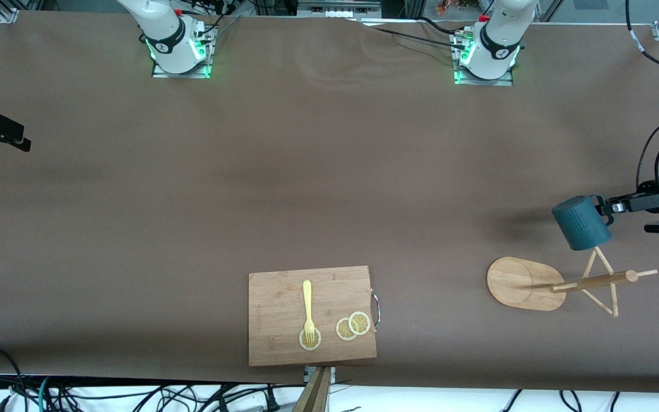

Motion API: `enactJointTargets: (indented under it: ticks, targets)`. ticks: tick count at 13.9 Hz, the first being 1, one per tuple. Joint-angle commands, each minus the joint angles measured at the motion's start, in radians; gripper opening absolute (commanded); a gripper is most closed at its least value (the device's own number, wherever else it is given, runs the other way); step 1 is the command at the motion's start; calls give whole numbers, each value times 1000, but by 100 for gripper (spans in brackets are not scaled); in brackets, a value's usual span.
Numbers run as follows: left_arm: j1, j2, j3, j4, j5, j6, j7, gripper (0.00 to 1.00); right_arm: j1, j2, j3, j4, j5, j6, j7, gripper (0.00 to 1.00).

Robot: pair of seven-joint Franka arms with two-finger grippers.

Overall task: Pass cup and hang on rack
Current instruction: 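Lift the mug by its handle with the left gripper toward the rack, then lower the mug handle onto a rack peg with the left gripper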

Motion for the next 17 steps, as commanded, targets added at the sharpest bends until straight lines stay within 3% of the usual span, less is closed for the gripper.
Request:
enactJointTargets:
  ticks: [1,8,14,17]
  targets:
    - [-10,68,-9,110,25,-21,-98,0,-11,0,4,9,8,-9,-11,100]
    - [-27,145,-8,232,26,-15,-304,0,-13,0,4,7,10,-10,-11,100]
    - [-33,151,-2,249,28,-12,-344,5,-11,0,4,7,8,-7,-11,100]
    - [-75,154,56,272,29,-11,-344,5,-11,0,4,7,8,-7,-11,100]
